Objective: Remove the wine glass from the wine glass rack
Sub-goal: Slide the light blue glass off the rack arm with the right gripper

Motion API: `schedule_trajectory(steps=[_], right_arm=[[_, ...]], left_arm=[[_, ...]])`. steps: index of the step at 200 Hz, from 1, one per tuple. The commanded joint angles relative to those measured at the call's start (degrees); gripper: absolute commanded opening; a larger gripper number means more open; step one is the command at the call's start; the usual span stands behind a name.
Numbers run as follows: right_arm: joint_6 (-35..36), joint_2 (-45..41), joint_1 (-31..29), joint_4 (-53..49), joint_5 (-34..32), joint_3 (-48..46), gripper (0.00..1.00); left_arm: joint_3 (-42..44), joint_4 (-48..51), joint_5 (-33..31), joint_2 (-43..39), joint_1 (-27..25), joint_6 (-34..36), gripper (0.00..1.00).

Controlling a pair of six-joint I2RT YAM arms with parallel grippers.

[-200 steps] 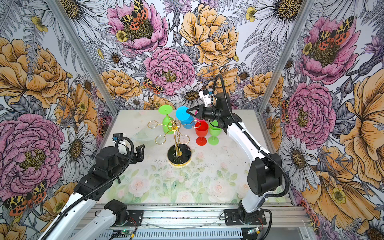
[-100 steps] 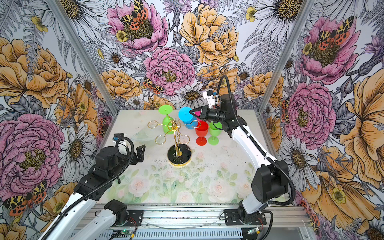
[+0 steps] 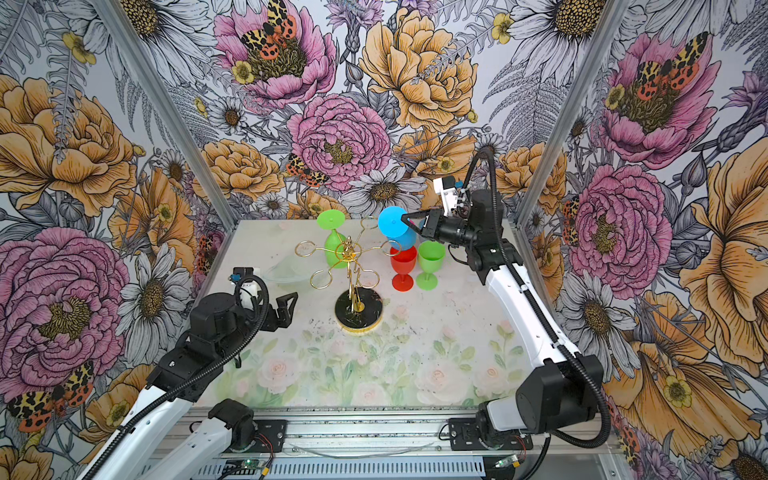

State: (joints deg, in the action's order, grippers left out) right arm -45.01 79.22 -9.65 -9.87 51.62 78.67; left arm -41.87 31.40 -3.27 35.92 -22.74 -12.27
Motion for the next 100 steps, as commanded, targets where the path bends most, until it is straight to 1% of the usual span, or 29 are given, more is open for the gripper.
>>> schedule_trajectory(steps=[1,25,39,64,84,100], right_arm=[[2.6,-5.2,0.9,-1.8,-1.6,-1.0,0.00],[6.0,-11.1,1.1,-7.5,-5.4,-3.3,0.00],[9.0,-14.8,1.1,-12.6,-9.0,-4.4,0.00],[13.7,-20.5,1.1,-21.1,-14.5,-6.0,0.00],[15.7,-23.6,1.1,-25.6,-15.4,-7.5,0.00],[19.5,-26.3,-0.6,-27.1,-12.8,-9.8,0.00]], left_arm=[[-1.1,-2.3,5.1,-1.3,0.4,-0.2,0.99],[-0.7,-2.1,8.8,-2.6,0.5,-0.7,0.98],[0.1,-2.1,11.1,-4.1,0.5,-2.6,0.97],[0.2,-1.9,17.4,-6.7,0.4,-6.2,0.96],[-1.0,-1.8,24.2,-6.7,0.5,-9.9,0.95],[-2.1,-2.7,29.7,-5.5,-0.1,-15.0,0.95]])
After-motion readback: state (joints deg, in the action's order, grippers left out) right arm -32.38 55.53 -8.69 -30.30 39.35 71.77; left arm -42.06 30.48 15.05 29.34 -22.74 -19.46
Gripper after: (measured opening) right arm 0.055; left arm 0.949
